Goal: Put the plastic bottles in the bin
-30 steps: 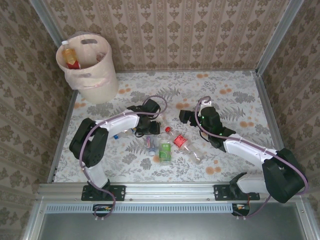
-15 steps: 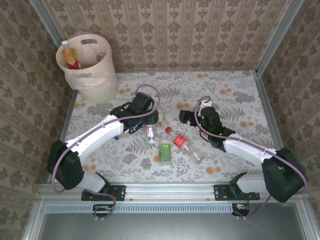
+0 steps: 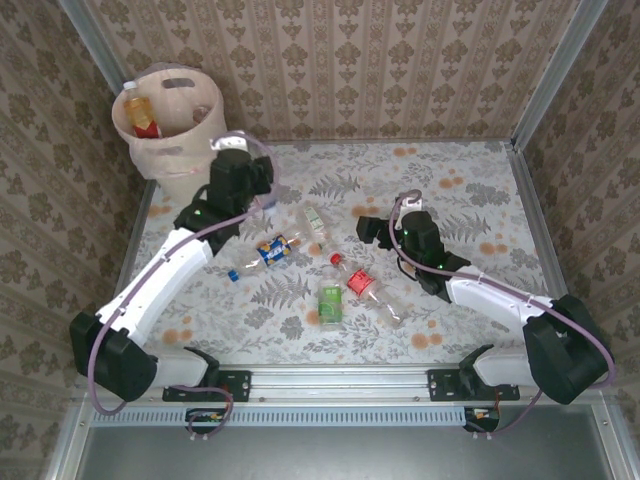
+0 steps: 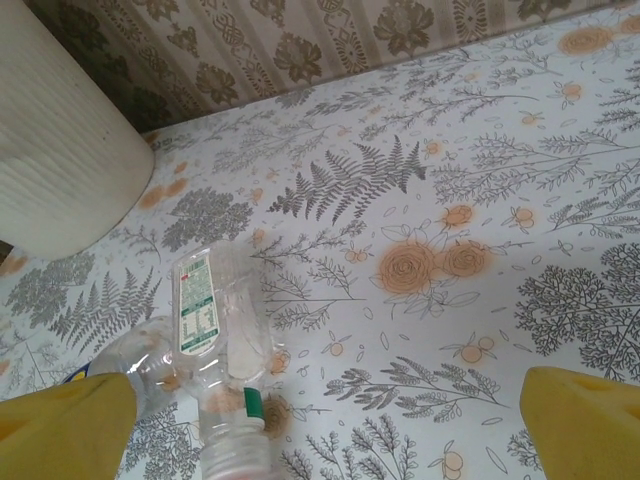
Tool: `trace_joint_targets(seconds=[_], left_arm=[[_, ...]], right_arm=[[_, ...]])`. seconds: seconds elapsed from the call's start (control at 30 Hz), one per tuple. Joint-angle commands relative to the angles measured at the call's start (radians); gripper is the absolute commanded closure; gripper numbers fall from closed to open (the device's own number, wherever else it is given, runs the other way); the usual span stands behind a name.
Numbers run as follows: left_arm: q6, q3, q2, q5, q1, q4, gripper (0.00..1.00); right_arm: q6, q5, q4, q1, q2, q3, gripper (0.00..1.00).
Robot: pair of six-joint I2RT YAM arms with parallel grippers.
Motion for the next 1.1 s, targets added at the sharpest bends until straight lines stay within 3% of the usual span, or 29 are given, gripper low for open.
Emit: trace_joint_targets(seconds=[0.0,0.27,0.43,0.6,0.8,1.07], left_arm=[[0.093,0.076,-0.038,-0.019,0.068,0.149,0.47],[0.247,0.213,0.044,-0.016,0.205,0.326,0.47],[0.291,0.337,0.167,0.050,0.302,0.375,0.48],[0.310,0.505,0.312,0.097,0.384,0.318,0.48],[0.171,0.705,0.473,0.246,0.487,0.110,0.47],[0.127,0.839,0.655,0.320,0.523,-0.024,0.47]], right_arm=[[-0.006,-0.020,0.025,-0.004,0.018,0.043,0.00],[0.000,-0.023,0.021,-0.002,0.031,0.067,0.00],[0.002,-0.030,0.013,-0.001,0.033,0.079,0.00],[0.003,-0.031,-0.001,0.001,0.021,0.078,0.00],[-0.003,-0.021,-0.016,0.003,0.000,0.067,0.00],[-0.022,-0.034,-0.062,0.004,-0.022,0.065,0.00]])
